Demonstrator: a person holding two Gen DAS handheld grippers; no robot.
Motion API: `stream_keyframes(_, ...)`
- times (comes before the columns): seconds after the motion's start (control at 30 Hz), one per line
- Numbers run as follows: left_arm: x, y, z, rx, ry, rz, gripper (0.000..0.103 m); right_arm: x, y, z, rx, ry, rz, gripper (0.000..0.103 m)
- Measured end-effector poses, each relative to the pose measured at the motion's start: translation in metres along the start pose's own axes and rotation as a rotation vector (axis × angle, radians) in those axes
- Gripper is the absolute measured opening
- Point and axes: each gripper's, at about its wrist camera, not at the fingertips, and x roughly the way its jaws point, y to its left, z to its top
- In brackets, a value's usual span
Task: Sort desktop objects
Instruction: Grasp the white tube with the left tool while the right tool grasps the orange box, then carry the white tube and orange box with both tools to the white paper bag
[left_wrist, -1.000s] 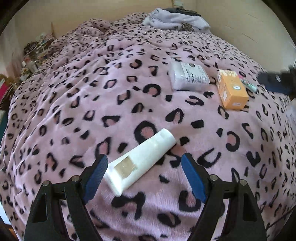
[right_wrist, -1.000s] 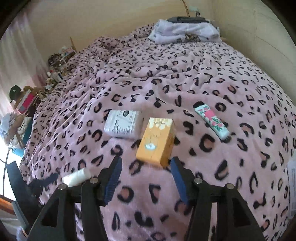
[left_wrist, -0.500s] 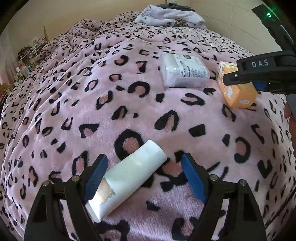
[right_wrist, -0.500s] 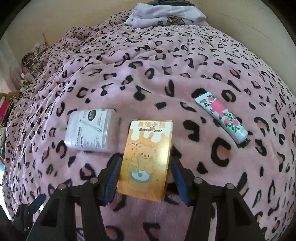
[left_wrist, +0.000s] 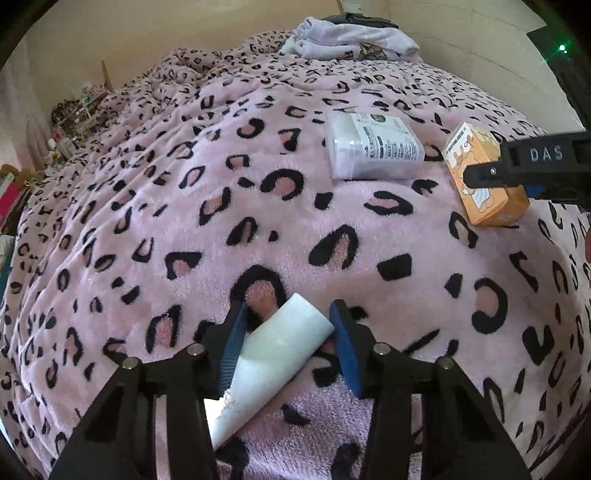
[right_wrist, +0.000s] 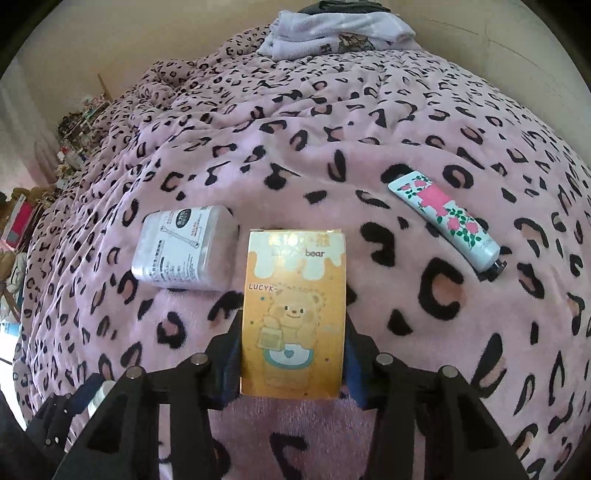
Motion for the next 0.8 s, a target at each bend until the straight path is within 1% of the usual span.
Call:
stream_keyframes(0.1,-0.011,0.006,0.0,-0.044,-0.024,-0.009,0.043,-0.008,-0.001,-0.004,-0.009,-0.012,0.02,0.046)
stream_keyframes(0.2,-0.026,0.013,-0.001,-0.099,-0.043,-0.034,0.043,-0.017,-0.003,-0.009,-0.005,-0.027,0.037,0.046)
stream_keyframes(0.27,-0.035,0.019,-0.003,-0.142,-0.049,-0.062,0.043,-0.027,-0.006,-0.014,-0.004,-0.034,0.051,0.046)
stream_keyframes(0.43,-0.059,0.027,-0.012,-0.221,-0.071,-0.088,0.042,-0.053,-0.01,-0.03,-0.017,-0.054,0.085,0.046)
stream_keyframes(0.5,-0.07,0.026,-0.017,-0.236,-0.083,-0.089,0.04,-0.066,-0.01,-0.039,-0.029,-0.067,0.093,0.046)
stream_keyframes(0.63,-0.083,0.022,-0.026,-0.243,-0.092,-0.061,0.04,-0.088,-0.013,-0.055,-0.049,-0.083,0.098,0.046)
stream_keyframes(0.8,-0.087,0.017,-0.035,-0.239,-0.084,-0.037,0.04,-0.103,-0.018,-0.07,-0.057,-0.08,0.09,0.046)
